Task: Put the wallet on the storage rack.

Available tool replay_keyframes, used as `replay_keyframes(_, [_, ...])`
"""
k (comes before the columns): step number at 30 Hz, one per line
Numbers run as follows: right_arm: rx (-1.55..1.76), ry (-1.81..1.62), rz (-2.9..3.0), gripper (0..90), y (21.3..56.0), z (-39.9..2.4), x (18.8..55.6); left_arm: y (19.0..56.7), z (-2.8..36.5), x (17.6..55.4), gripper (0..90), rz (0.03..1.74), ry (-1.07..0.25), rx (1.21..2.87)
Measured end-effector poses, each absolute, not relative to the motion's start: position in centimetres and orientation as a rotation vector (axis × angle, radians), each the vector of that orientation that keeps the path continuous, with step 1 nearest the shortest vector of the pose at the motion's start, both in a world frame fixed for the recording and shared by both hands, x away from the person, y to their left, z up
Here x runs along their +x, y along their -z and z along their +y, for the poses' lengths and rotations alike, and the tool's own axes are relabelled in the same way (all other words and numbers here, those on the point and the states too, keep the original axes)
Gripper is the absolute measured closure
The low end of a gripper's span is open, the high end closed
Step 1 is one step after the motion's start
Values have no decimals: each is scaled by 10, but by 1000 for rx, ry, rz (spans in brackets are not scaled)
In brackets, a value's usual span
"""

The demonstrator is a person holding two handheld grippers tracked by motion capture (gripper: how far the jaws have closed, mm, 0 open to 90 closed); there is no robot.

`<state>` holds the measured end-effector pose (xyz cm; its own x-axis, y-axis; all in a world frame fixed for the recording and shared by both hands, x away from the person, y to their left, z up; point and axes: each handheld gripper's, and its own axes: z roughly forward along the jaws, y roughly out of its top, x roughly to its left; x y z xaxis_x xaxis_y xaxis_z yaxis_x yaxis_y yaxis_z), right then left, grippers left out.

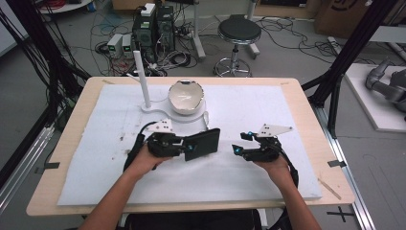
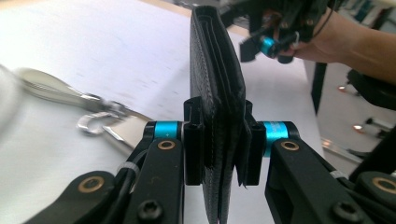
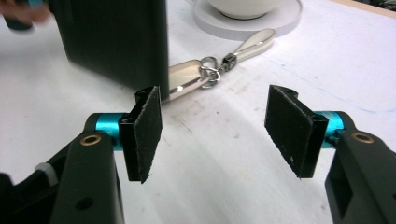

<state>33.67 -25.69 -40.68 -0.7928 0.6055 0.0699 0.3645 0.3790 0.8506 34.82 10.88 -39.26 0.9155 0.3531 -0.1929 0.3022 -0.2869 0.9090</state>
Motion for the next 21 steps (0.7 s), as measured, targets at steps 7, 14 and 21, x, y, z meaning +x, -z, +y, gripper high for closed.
replay_keyframes(7, [890, -1359, 2346, 372, 405, -270, 336, 355, 143, 357, 759, 511, -188, 1886])
replay_keyframes(14, [915, -1283, 2285, 346, 401, -286, 336, 332, 158, 364, 759, 536, -287, 1890])
replay_keyframes(21, [986, -1133, 2190, 248, 394, -306, 338, 307, 165, 380, 759, 527, -430, 1950])
